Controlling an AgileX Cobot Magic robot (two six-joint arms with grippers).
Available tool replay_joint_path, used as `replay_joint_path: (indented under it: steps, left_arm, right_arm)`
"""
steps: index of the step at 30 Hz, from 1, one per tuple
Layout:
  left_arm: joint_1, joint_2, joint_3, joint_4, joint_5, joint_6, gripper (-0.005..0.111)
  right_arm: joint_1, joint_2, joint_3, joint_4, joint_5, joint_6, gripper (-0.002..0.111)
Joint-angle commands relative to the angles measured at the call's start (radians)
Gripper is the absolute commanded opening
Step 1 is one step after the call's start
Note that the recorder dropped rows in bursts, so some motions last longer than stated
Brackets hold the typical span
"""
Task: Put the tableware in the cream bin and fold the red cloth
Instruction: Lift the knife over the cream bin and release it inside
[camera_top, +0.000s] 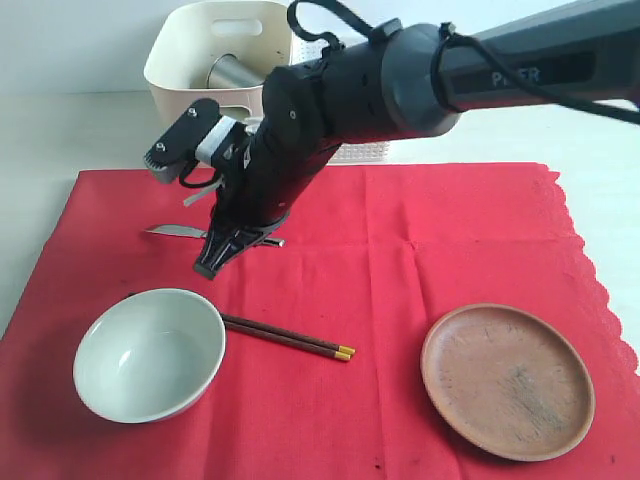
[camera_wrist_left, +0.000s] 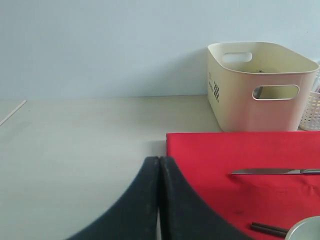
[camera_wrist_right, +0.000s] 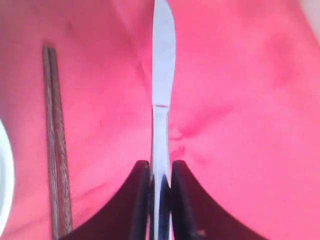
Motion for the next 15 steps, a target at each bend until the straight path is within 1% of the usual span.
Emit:
replay_joint_path:
  steps: [1,7,12,15]
  left_arm:
    - [0.002,-0.006,-0.002,0.001,-0.001,-0.004,0.000]
    - [0.002,-0.006,-0.002,0.001,-0.001,-0.004,0.000]
    - [0.002,-0.006,-0.002,0.001,-0.001,-0.004,0.000]
    - [0.002,-0.006,-0.002,0.001,-0.001,-0.004,0.000]
  right_arm:
    - [-0.004,-0.052,-0.002,-0.009,-0.007,0.005,0.000]
    - [-0.004,-0.064,-0.002,-0.011,0.007,0.008,0.000]
    - [-0.004,-0.021,-0.002,-0.012,0.026,0.008,0.000]
    - [-0.004,0.026,-0.002,-0.014,-0.009,0.067,0.001]
